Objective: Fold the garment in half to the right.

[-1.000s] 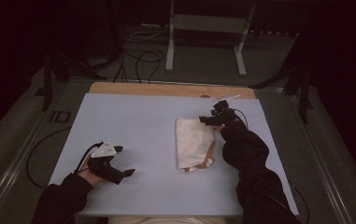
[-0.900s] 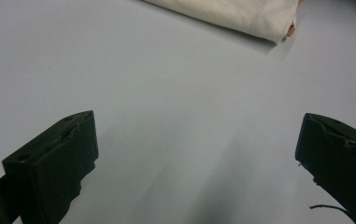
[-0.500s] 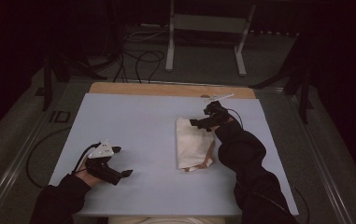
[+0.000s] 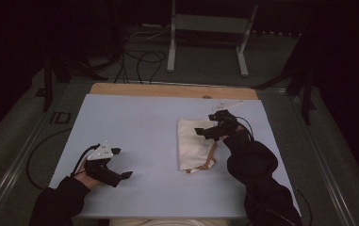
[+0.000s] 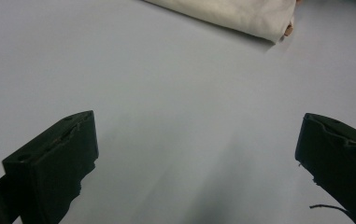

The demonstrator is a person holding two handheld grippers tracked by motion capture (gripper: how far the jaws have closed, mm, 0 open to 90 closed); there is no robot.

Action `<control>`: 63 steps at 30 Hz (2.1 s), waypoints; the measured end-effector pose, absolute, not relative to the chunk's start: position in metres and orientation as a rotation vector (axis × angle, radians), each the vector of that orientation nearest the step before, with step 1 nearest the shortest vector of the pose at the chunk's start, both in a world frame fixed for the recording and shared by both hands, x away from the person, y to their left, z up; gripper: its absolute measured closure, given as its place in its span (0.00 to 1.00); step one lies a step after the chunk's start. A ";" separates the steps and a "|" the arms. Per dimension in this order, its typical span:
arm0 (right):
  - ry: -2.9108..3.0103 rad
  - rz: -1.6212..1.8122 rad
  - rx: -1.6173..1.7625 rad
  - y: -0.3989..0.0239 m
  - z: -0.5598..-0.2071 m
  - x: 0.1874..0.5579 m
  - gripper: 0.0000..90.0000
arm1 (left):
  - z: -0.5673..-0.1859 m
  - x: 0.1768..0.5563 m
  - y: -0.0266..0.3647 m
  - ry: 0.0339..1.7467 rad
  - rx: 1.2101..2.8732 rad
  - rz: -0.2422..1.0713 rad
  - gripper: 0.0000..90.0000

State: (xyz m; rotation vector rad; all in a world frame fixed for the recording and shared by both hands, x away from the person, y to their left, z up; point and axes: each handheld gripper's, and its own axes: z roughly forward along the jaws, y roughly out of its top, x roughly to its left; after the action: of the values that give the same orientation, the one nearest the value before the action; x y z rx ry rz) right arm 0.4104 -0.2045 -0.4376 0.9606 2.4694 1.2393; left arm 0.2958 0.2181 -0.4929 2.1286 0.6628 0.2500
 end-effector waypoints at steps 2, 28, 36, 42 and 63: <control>2.466 1.233 0.959 -0.208 -0.438 0.405 0.11 | -0.493 0.295 0.219 0.666 2.129 0.252 0.00; 2.396 1.252 1.054 -0.263 -0.476 0.337 0.11 | -0.495 0.292 0.225 0.690 2.125 0.255 0.00; 2.395 1.246 1.092 -0.273 -0.492 0.318 0.11 | -0.496 0.291 0.226 0.692 2.130 0.256 0.00; 2.383 1.257 1.116 -0.280 -0.504 0.305 0.11 | -0.498 0.290 0.226 0.691 2.137 0.252 0.00; 2.336 1.209 1.115 -0.280 -0.517 0.302 0.12 | -0.500 0.290 0.225 0.688 2.138 0.253 0.00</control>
State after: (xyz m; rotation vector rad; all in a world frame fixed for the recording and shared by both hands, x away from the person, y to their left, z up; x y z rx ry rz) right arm 0.3017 -0.2800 -0.5175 1.1147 2.3360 1.2091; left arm 0.2901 0.2249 -0.5000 2.1378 0.6875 0.2527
